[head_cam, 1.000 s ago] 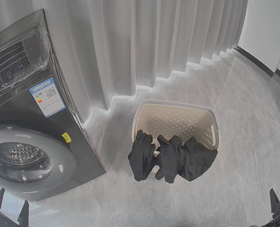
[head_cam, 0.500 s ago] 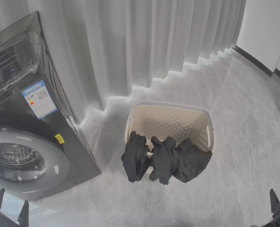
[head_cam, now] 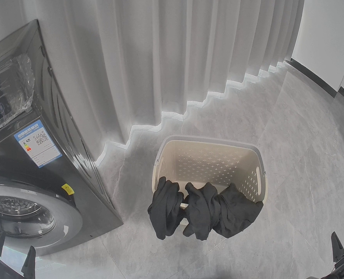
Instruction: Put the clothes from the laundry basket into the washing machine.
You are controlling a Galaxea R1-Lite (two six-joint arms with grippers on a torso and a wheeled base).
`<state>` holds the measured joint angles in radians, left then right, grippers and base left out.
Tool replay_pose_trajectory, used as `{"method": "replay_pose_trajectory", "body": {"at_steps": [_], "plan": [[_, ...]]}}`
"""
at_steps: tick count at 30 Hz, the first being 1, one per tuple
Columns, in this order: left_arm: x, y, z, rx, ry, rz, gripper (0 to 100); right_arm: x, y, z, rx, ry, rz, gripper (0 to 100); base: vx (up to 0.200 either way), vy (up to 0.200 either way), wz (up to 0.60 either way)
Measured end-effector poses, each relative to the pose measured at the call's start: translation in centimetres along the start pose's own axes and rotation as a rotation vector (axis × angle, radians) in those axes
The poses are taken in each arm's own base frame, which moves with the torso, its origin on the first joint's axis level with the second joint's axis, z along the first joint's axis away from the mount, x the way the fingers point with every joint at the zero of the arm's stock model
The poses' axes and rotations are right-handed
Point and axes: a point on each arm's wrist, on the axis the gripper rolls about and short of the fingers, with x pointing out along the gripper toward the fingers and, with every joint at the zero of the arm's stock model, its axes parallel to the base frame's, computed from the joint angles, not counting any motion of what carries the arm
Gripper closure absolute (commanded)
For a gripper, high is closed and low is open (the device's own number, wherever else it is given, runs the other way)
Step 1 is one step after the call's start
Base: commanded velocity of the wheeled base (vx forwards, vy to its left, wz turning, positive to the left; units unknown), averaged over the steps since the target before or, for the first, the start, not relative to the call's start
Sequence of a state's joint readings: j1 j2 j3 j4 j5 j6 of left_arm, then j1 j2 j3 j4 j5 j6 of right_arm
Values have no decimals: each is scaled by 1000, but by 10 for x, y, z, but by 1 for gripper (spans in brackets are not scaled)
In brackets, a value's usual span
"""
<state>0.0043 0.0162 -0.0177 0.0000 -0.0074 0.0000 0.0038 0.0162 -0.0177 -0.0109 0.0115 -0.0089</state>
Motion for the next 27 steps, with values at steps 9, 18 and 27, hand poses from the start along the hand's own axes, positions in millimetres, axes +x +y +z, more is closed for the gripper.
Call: {"method": "replay_pose_trajectory", "body": {"at_steps": [9, 18, 27], "plan": [[0, 0, 0, 0, 0, 1, 0, 0, 0, 0, 0, 1, 1, 0, 0, 0, 0], [0, 0, 0, 0, 0, 1, 0, 0, 0, 0, 0, 0, 0, 0, 0, -200, 0], [0, 0, 0, 0, 0, 2, 0, 0, 0, 0, 0, 1, 1, 0, 0, -67, 0]]}}
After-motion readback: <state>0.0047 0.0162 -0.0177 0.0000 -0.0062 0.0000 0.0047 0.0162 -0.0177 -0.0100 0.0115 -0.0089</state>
